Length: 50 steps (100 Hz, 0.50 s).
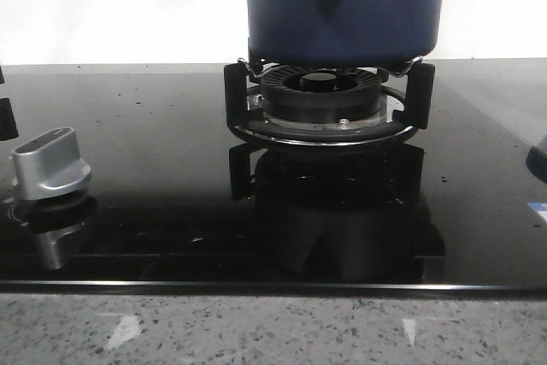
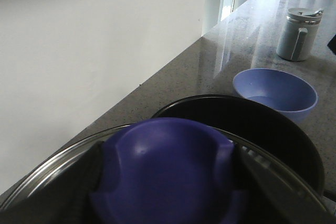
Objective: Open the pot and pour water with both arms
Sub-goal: 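Lower the right gripper onto the blue bowl rim and grasp it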
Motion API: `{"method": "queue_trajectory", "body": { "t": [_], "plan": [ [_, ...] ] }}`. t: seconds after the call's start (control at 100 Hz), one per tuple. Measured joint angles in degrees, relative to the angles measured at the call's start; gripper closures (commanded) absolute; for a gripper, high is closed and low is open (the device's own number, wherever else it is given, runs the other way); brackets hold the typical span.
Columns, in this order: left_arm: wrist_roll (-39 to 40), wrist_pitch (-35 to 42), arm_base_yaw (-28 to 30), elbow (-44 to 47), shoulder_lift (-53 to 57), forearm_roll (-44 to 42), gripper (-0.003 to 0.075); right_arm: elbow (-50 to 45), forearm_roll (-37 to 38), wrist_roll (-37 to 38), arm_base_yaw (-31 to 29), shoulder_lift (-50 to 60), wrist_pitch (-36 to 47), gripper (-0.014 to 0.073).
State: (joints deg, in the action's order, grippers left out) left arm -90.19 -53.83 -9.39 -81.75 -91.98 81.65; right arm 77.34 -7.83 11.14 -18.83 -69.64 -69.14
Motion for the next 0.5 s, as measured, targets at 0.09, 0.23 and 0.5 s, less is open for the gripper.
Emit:
{"method": "queue_trajectory", "body": {
  "t": [0.09, 0.23, 0.5],
  "plan": [
    [0.0, 0.0, 0.0, 0.0, 0.0, 0.11, 0.04, 0.0, 0.12, 0.18, -1.09, -2.12, -1.45, 0.0248],
    [0.0, 0.0, 0.0, 0.0, 0.0, 0.83, 0.04, 0.0, 0.32, 0.42, -2.32, -4.97, -2.26, 0.0265],
    [0.04, -0.08, 0.0, 0.0, 0.0, 1.34, 0.04, 0.0, 0.46, 0.55, -5.49, -8.82, -2.26, 0.0267]
  ]
}}
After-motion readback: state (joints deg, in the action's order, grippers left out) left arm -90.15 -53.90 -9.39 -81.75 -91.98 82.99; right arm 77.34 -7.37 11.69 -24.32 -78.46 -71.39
